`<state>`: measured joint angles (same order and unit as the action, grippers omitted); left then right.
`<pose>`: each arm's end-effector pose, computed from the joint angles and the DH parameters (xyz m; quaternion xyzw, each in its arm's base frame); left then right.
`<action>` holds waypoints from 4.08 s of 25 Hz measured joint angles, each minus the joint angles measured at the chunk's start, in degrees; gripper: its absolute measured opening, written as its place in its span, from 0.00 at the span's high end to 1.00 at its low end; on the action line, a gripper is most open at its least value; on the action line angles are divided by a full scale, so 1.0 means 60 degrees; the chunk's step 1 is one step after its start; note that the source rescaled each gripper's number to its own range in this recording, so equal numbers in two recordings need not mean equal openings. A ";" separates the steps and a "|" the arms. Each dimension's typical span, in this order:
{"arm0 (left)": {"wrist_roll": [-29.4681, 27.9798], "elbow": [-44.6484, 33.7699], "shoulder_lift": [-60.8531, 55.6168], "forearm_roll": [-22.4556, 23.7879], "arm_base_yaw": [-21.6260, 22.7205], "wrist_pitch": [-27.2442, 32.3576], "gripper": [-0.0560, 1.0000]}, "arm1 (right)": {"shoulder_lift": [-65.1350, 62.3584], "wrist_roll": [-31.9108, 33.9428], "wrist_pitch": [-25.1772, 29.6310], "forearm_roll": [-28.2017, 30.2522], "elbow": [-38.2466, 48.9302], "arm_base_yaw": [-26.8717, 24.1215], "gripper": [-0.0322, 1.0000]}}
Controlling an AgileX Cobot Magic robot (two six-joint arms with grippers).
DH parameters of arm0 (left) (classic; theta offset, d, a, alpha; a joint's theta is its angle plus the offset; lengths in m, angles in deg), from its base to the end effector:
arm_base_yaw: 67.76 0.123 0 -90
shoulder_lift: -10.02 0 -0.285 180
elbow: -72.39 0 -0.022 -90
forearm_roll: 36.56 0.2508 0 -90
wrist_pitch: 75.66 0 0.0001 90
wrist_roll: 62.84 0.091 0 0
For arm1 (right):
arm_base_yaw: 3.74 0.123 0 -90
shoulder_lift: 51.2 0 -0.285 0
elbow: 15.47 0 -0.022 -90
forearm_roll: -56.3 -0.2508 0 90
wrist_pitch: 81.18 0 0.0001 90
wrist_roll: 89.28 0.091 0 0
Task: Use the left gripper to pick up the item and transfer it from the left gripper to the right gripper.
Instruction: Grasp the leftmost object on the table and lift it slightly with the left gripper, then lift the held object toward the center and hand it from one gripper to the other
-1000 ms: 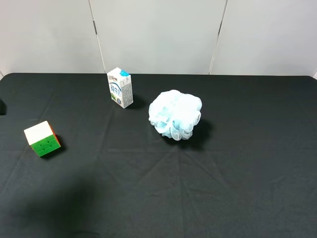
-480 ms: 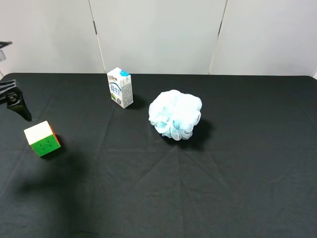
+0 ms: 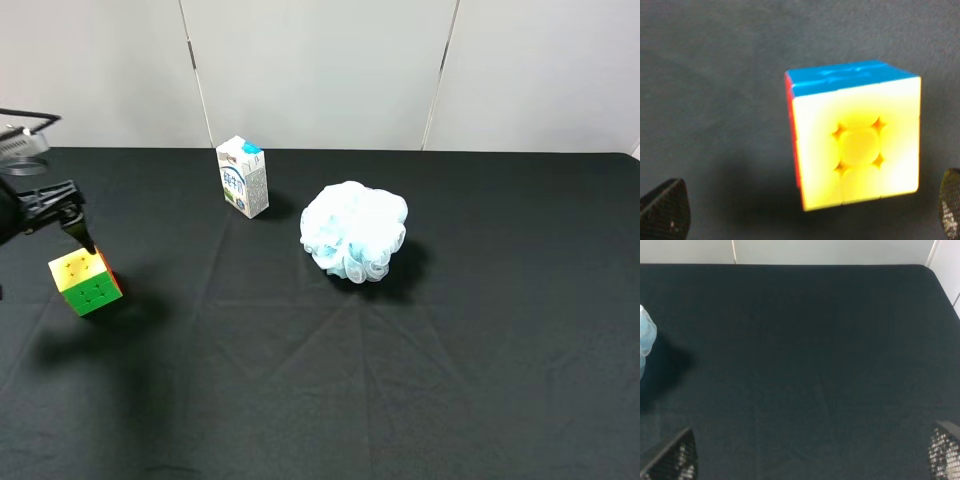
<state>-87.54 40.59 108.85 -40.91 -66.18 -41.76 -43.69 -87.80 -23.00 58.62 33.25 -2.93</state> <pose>0.2727 0.0037 0.1704 -0.2527 0.9578 -0.0517 0.1267 -0.0035 -0.0032 0.2803 0.0053 0.8404 -0.0094 0.5418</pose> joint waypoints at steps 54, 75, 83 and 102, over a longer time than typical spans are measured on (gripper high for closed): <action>0.0076 0.0615 0.0473 -0.0641 -0.0639 -0.0129 0.95 | 0.0000 0.0000 -0.0008 0.0000 0.0000 0.0000 0.00; 0.4624 0.0615 -0.1895 -0.1896 -0.0639 0.2275 0.95 | 0.0000 0.0000 -0.0001 0.0000 0.0000 0.0000 0.00; 0.6795 0.0615 -0.1895 -0.3722 -0.0639 0.2440 0.95 | 0.0000 0.0000 -0.0010 0.0000 0.0000 0.0000 0.00; 0.8107 0.0615 -0.1895 -0.5213 -0.3810 0.1487 0.95 | 0.1106 -0.0630 -0.0132 -0.0647 -0.0340 0.0000 0.00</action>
<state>-38.89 44.28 97.48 -72.19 -89.04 -32.84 -37.05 -91.58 -23.79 54.74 31.21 -2.93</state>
